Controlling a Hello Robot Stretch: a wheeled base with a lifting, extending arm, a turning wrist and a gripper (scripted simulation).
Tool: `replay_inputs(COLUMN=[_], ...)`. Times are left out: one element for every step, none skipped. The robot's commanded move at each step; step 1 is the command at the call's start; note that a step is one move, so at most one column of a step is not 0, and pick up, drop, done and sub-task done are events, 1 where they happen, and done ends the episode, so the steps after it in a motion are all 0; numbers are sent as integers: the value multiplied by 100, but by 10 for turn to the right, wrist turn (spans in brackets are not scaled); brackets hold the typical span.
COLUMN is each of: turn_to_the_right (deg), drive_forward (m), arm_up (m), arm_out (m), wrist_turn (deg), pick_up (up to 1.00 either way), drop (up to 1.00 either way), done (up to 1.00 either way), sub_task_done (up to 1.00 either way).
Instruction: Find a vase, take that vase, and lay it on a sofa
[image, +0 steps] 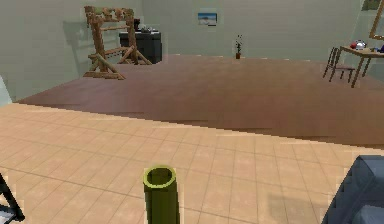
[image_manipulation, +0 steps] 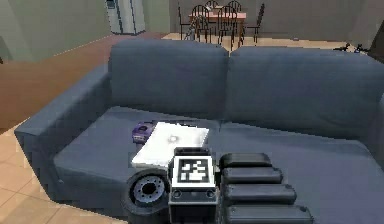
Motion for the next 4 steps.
replay_inputs(turn_to_the_right=[0, 0, 0, 0], drive_forward=[0, 0, 0, 0], arm_up=[0, 0, 0, 0], arm_out=[48, 0, 0, 0], wrist_turn=[0, 450, 450, 450], pick_up=[0, 0, 0, 0], drop=[0, 0, 0, 0], done=[0, 0, 0, 0], sub_task_done=[0, 0, 0, 0])
